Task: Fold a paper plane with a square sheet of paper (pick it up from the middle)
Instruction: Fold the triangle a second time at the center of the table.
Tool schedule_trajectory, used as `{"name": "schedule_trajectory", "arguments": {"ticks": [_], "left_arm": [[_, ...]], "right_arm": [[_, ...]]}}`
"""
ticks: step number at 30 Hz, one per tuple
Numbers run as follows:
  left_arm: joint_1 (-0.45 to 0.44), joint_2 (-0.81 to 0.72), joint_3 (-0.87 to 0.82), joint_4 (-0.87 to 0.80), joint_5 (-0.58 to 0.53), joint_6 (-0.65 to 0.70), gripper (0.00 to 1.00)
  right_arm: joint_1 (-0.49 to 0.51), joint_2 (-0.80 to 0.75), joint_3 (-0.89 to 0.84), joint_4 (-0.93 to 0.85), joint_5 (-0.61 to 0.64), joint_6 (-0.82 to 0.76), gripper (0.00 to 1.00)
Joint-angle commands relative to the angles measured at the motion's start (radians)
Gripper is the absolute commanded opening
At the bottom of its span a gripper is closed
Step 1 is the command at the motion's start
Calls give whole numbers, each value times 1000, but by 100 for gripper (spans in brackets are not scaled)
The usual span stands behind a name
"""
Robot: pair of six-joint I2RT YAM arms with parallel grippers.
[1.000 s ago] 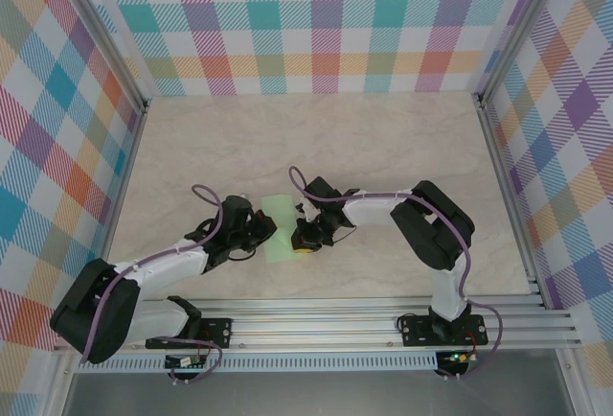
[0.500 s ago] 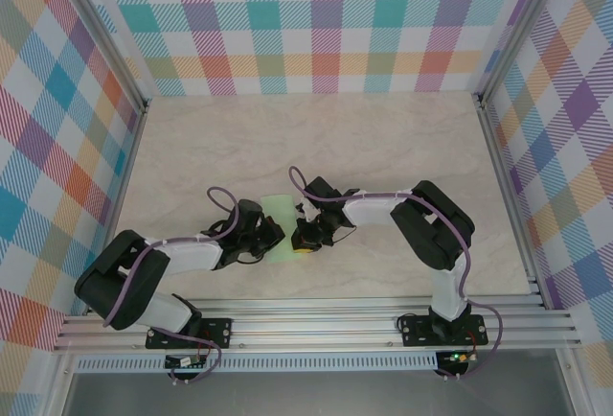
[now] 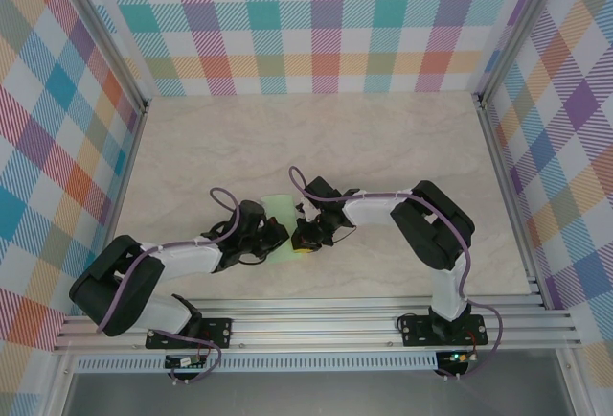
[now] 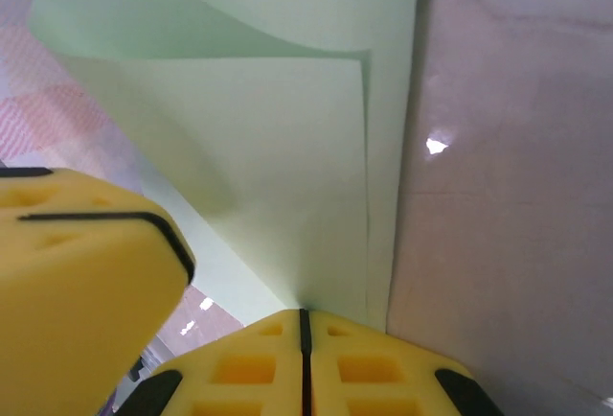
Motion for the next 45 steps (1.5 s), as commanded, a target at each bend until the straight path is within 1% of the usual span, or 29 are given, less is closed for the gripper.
{"name": "schedule_trajectory", "arguments": {"ticks": [1,5,8,13,21,25,31,40,45], "left_arm": [[-14,48,15,-6,16,11,0],[-14,130,36,-35,-4,27,0],[-14,153,36,-65,-45,24,0],[-13,135,35,-109,-114,48,0],[31,91,-4,-93,-154,102,0],[77,54,-35,-76,-154,126,0],[135,41,-52,-38,-138,175,0],[214,3,-71,-80,-144,235,0],[257,2,-69,-84,-115,260,0]], "right_arm": [[5,47,-32,-70,80,10,8],[5,50,-31,-74,82,11,8],[5,49,-33,-80,91,10,8],[5,44,-40,-93,102,4,8],[4,46,-42,-99,106,3,8],[5,46,-42,-99,105,3,8],[5,43,-40,-101,104,4,8],[5,44,-36,-105,102,5,8],[5,43,-35,-103,97,6,8]]}}
